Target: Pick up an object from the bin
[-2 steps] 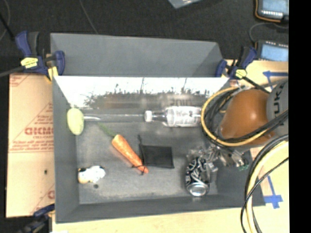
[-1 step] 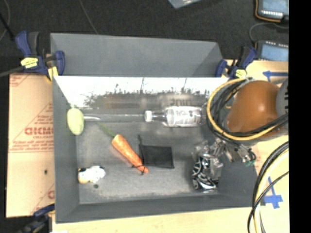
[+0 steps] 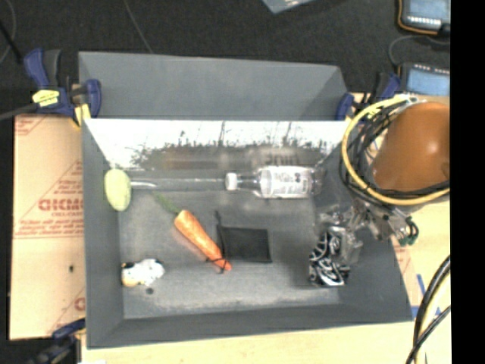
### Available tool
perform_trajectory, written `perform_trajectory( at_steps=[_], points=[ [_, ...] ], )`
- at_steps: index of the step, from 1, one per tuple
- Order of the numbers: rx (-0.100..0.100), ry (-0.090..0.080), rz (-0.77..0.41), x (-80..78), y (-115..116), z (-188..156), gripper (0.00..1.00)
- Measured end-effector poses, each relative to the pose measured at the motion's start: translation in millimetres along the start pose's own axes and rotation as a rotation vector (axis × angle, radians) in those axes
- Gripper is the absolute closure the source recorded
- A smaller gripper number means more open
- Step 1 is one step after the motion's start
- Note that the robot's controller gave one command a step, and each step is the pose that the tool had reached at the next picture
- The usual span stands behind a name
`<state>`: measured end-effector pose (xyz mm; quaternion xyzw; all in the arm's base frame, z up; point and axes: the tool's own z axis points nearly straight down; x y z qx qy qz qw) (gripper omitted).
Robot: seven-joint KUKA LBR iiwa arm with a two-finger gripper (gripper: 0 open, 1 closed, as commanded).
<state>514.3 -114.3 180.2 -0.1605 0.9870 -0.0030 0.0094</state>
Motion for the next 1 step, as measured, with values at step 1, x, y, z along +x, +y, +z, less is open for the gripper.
perform_trajectory(
  at_steps=[1],
  points=[
    [-0.002, 0.004, 0.005, 2.3, 1.3, -48.5, 1.0]
  ],
)
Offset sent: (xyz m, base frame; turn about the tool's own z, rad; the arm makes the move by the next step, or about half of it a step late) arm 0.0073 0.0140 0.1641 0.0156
